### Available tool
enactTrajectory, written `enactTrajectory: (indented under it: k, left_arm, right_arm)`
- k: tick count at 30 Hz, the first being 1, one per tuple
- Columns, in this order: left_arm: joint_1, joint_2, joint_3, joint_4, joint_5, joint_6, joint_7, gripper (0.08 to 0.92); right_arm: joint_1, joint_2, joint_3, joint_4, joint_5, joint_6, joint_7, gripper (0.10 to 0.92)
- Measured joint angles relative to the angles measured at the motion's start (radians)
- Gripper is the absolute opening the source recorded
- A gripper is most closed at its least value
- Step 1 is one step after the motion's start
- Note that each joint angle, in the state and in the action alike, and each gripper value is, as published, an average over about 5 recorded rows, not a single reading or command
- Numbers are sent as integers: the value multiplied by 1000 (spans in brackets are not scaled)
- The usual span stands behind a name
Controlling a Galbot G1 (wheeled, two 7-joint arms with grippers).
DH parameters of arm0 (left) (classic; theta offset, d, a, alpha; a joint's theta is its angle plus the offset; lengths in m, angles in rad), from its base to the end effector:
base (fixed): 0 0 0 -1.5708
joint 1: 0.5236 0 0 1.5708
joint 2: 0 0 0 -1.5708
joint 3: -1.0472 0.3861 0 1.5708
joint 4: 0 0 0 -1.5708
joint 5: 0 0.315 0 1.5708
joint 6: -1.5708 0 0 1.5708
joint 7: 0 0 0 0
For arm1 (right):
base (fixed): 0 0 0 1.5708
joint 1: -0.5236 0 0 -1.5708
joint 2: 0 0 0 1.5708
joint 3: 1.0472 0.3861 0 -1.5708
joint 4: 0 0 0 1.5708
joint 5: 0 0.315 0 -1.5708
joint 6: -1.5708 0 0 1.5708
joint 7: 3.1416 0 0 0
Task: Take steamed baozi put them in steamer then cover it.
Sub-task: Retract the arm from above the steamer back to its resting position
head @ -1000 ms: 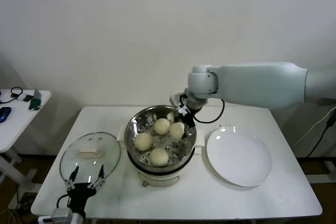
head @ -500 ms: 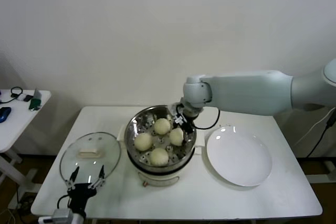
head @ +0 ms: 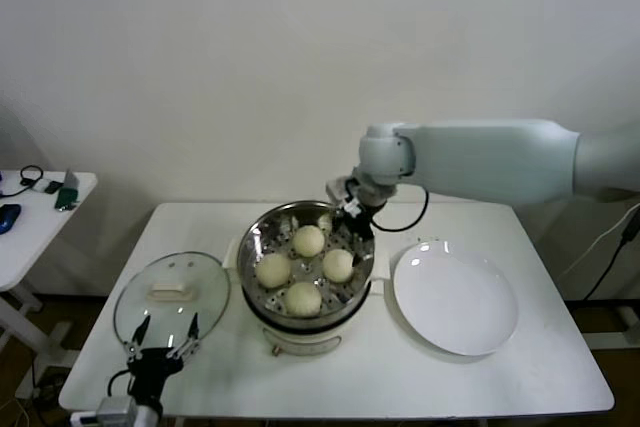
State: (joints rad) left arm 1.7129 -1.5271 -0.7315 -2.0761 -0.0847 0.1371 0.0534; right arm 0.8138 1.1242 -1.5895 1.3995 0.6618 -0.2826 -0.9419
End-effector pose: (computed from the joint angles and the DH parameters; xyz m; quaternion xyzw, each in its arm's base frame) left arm 0.0695 0.0670 -0.3482 0.0534 -0.9880 -0.0242 0.1428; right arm 0.5359 0.0498 -0.0071 0.6052 -0.4754 0.5711 0.2855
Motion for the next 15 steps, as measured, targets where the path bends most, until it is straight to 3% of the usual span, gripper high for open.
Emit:
enactTrajectory:
  k: [6,15]
  left_arm:
    - [-4,-1,8,-7,-3,10,7,823]
    - [-25,5,15,7,10,-7,-5,823]
  right_arm:
    - [12,-81,91,-9,124,-9,96,823]
    - [-146,-253,351,51,246,-25,469,823]
